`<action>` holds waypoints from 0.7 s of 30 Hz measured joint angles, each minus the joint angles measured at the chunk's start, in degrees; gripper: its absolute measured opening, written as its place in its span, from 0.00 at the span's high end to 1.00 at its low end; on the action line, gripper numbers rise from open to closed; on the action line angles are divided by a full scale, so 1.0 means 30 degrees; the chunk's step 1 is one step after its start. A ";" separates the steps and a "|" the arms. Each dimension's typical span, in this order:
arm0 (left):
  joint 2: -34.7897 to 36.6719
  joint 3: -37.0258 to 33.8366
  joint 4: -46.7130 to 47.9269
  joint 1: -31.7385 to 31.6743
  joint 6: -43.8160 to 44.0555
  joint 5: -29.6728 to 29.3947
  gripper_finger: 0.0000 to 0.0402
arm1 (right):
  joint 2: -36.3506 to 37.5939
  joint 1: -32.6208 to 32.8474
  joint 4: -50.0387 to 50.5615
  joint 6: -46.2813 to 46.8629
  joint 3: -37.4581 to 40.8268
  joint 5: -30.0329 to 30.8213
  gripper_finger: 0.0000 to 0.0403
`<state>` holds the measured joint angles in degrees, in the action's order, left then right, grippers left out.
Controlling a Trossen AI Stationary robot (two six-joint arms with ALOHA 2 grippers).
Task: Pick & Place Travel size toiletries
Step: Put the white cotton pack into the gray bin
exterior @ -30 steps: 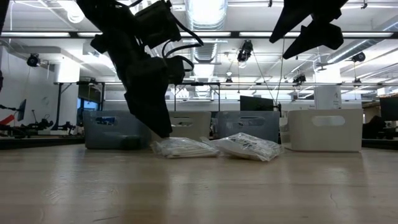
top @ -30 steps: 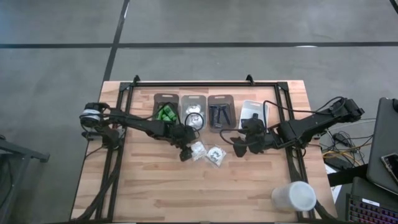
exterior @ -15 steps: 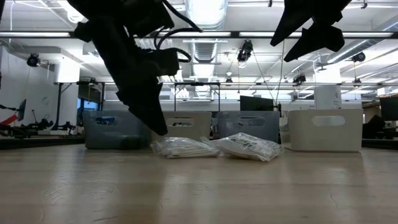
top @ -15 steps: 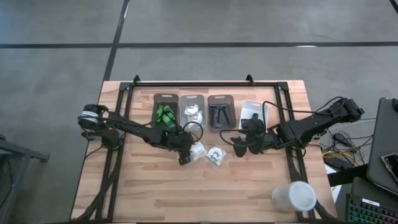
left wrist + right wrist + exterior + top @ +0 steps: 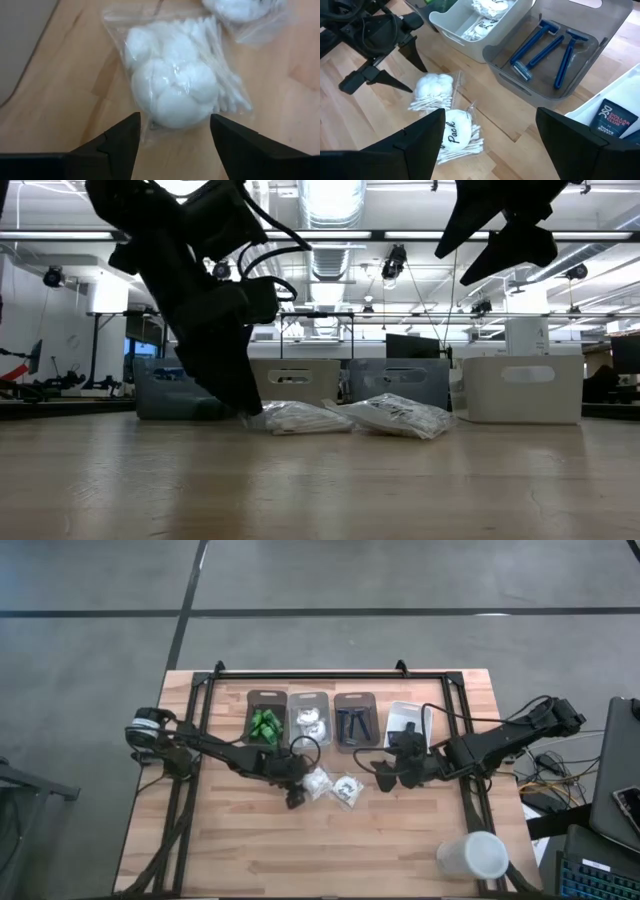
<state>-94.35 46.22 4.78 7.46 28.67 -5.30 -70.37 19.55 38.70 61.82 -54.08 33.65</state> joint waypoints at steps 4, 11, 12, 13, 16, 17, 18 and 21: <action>0.0000 -0.0258 -0.1255 -0.0007 0.0174 -0.0014 0.45 | 0.0000 0.0000 0.0000 0.0058 0.0007 0.0139 0.28; 0.0000 -0.0489 -0.1315 0.0000 0.0121 -0.0009 0.65 | 0.0000 -0.0036 -0.0003 0.0058 0.0007 0.0287 0.33; 0.0000 -0.0489 -0.1323 0.0000 0.0121 -0.0010 0.68 | 0.0000 -0.0036 -0.0007 0.0058 0.0007 0.0299 0.34; 0.0000 -0.0489 -0.1371 0.0000 0.0128 -0.0016 0.71 | 0.0000 -0.0036 -0.0007 0.0060 0.0007 0.0300 0.34; 0.0000 -0.0415 -0.1396 0.0003 0.0132 -0.0009 0.82 | 0.0000 -0.0036 -0.0007 0.0058 0.0007 0.0306 0.36; 0.0000 -0.0322 -0.1407 0.0041 0.0114 0.0006 0.85 | 0.0000 -0.0036 -0.0005 0.0058 0.0007 0.0306 0.36; 0.0000 -0.0218 -0.1429 0.0051 0.0114 0.0024 0.89 | 0.0000 -0.0036 -0.0007 0.0058 0.0007 0.0306 0.37; 0.0077 0.0167 -0.1408 0.0217 0.0121 0.0166 0.98 | 0.0000 -0.0036 -0.0007 0.0058 0.0007 0.0306 0.38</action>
<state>-94.11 46.72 0.55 8.12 29.04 -4.80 -70.37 19.44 38.68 62.00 -54.06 34.57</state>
